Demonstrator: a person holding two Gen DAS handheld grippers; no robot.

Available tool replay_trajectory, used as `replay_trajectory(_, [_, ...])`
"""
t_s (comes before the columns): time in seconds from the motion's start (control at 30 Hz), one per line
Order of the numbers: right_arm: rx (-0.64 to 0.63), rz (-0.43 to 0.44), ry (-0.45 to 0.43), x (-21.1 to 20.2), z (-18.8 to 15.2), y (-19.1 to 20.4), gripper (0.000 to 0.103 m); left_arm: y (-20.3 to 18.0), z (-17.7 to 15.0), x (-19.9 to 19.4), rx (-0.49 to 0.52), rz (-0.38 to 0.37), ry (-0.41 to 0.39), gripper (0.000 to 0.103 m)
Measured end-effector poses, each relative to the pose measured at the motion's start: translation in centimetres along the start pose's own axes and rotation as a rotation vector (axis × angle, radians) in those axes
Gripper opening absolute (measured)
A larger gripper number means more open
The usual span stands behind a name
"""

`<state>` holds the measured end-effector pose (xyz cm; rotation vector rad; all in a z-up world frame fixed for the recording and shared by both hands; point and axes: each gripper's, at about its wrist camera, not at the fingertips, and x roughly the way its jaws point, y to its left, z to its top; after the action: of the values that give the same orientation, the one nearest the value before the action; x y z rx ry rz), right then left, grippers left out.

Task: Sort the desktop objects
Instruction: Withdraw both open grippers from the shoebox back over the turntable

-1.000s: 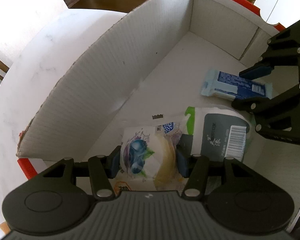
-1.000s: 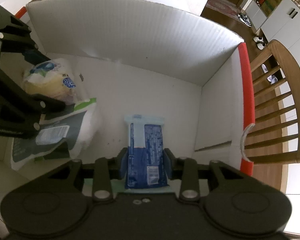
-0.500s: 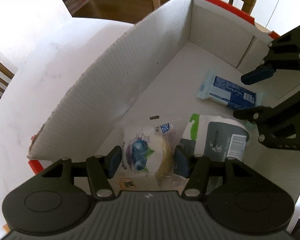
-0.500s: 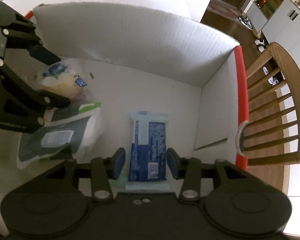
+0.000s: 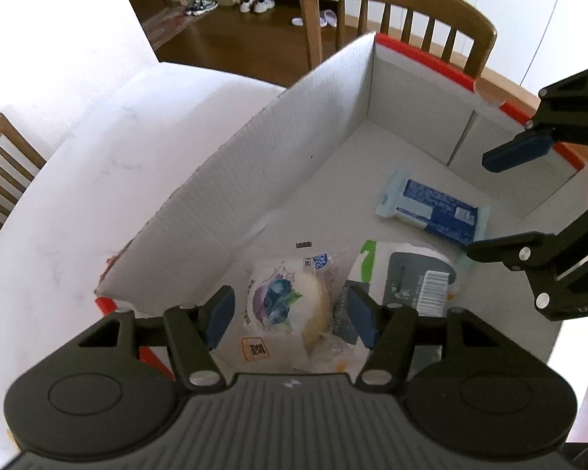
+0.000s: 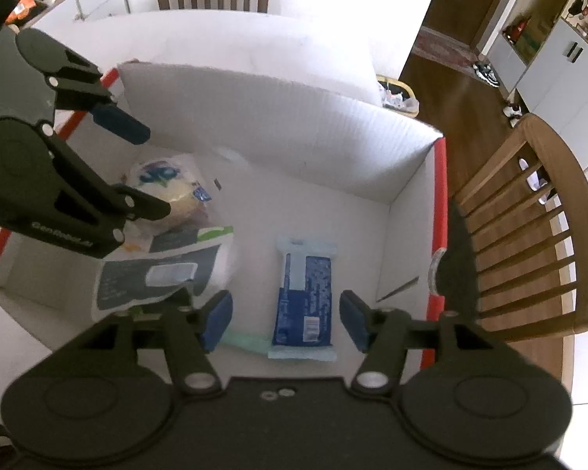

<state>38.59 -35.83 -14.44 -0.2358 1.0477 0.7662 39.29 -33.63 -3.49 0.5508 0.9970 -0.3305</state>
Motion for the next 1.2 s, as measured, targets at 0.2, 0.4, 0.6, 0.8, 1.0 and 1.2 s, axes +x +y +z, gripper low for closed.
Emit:
replay_trajectory(0.2, [0.035, 0.010, -0.043, -1.6, 0.1, 0.5, 0.064, -0.4, -0.9, -1.9, -0.014, -0.003, -0.049, 0.062])
replay_trajectory(0.4, [0.058, 0.019, -0.077, -3.1, -0.3, 1.0, 0.064, -1.1, -2.2, -4.0, -0.022, -0.015, -0.098, 0.062])
replay_trajectory(0.6, [0.070, 0.013, -0.092, -4.0, -0.9, 1.6, 0.064, -1.5, -3.4, -6.1, -0.029, -0.016, -0.133, 0.062])
replay_trajectory(0.8, [0.095, 0.018, -0.117, -5.1, -1.7, 2.1, 0.069, -1.8, -4.9, -7.6, -0.050, -0.026, -0.164, 0.062])
replay_trajectory(1.0, [0.128, 0.025, -0.148, -5.9, -2.6, 2.4, 0.077, -2.4, -6.5, -8.9, -0.062, -0.034, -0.198, 0.069])
replay_trajectory(1.2, [0.154, 0.048, -0.183, -6.6, -3.2, 2.4, 0.087, -2.5, -7.9, -9.9, -0.104, -0.033, -0.225, 0.079])
